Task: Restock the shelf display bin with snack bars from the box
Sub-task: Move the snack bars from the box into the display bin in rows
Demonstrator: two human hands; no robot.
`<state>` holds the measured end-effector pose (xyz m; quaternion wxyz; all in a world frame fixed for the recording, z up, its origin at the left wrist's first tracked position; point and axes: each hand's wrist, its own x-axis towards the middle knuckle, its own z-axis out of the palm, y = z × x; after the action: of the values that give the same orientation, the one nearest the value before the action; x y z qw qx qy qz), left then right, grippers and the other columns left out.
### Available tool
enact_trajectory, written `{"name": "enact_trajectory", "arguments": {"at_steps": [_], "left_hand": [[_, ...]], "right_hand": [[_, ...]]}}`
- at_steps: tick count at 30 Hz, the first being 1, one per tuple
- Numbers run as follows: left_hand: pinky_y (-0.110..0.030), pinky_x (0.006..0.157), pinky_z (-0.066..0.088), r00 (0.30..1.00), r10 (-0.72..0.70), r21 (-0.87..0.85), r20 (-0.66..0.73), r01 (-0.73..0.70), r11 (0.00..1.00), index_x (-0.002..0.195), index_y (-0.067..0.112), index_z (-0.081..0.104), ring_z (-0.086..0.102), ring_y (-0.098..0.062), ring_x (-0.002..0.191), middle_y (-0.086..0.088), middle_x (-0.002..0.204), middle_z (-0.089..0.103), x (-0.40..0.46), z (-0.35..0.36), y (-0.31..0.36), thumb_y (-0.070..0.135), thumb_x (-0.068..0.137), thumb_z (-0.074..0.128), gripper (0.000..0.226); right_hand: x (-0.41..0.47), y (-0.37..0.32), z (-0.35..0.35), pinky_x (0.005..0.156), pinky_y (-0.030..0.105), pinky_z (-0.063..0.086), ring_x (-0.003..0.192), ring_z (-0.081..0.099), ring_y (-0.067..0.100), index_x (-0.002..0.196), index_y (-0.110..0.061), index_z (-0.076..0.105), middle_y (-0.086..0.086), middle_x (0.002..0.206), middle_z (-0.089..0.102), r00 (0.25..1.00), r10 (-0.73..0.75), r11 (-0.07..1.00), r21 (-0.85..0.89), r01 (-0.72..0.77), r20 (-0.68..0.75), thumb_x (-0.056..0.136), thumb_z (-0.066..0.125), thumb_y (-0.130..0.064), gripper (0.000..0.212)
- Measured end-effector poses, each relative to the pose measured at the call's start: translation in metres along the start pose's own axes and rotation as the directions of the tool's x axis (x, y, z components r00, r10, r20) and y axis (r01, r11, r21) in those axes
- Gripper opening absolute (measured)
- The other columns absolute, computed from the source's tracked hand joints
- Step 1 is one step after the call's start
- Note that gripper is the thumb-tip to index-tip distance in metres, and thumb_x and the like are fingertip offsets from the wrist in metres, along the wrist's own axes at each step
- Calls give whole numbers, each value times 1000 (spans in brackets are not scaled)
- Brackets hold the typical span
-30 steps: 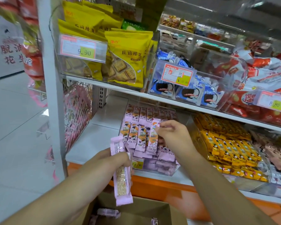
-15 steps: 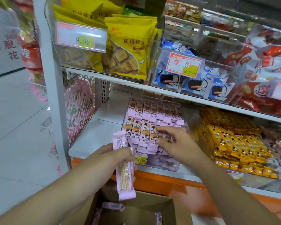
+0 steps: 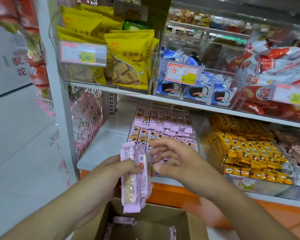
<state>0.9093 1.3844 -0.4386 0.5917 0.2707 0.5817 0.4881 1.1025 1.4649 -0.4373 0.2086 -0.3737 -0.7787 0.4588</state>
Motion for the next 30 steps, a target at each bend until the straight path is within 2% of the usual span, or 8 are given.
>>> {"name": "enact_trajectory", "arguments": {"at_steps": [3, 7, 10, 13, 18, 25, 28, 30], "left_hand": [[-60, 107, 49, 997, 26, 79, 79, -32, 996, 119, 7, 76, 70, -47, 108, -27, 111, 75, 1, -6, -10, 26, 37, 73, 85], [-53, 104, 51, 973, 73, 152, 218, -108, 982, 114, 11, 78, 71, -38, 108, -18, 111, 77, -3, -10, -15, 15, 63, 67, 52], [-48, 87, 60, 975, 87, 91, 206, -108, 990, 113, 9, 78, 72, -41, 108, -21, 113, 76, 0, -14, -18, 11, 69, 65, 46], [-52, 91, 61, 979, 91, 56, 184, -103, 993, 115, 8, 78, 73, -38, 110, -19, 116, 76, 4, -16, -17, 5, 73, 71, 43], [-52, 99, 58, 976, 111, 157, 186, -142, 977, 117, 8, 77, 72, -43, 105, -22, 113, 76, 3, -16, -16, 8, 96, 64, 24], [-36, 70, 55, 977, 170, 277, 124, -199, 940, 104, 12, 78, 74, -26, 77, -17, 89, 80, 3, -18, -18, 22, 95, 72, 15], [-35, 66, 51, 981, 186, 222, 64, -195, 955, 101, 16, 80, 73, -29, 76, -20, 92, 78, 5, -17, -21, 30, 91, 78, 17], [-34, 68, 52, 982, 182, 175, 40, -186, 967, 99, 18, 82, 72, -28, 76, -19, 93, 79, 5, -15, -23, 33, 89, 80, 18]], "right_hand": [[-3, 2, 16, 82, 25, 53, 88, 62, 7, 124, -45, 65, -21, 104, 62, 999, -19, 999, 44, 21, -50, 92, 80, -29, 39], [-1, 3, 18, 80, 26, 52, 87, 60, 18, 122, -43, 66, -11, 104, 64, 996, 1, 999, 51, 3, -92, 92, 80, -29, 37], [1, 0, 13, 83, 27, 52, 84, 59, 11, 124, -43, 67, -15, 94, 64, 998, -10, 990, 142, 19, -64, 93, 77, -11, 45], [3, -1, 8, 82, 42, 52, 92, 61, 24, 129, -40, 66, 9, 108, 67, 999, -27, 945, 324, 34, -27, 94, 67, 8, 59], [3, 5, -1, 78, 44, 53, 85, 56, 33, 119, -25, 66, 36, 112, 55, 998, -64, 903, 424, 68, -24, 97, 60, 11, 43], [-2, 2, -6, 89, 51, 58, 92, 70, 21, 119, -30, 68, 6, 123, 68, 996, 11, 951, 309, 17, -90, 95, 73, -5, 34], [-5, -4, 1, 99, 28, 56, 120, 62, 5, 131, -46, 56, -13, 139, 49, 985, -99, 993, -73, 90, -138, 82, 89, -28, 61], [-6, -4, 10, 106, 14, 41, 135, 46, -1, 139, -43, 49, -21, 144, 37, 970, -232, 917, -351, 192, -73, 77, 91, -42, 75]]}}
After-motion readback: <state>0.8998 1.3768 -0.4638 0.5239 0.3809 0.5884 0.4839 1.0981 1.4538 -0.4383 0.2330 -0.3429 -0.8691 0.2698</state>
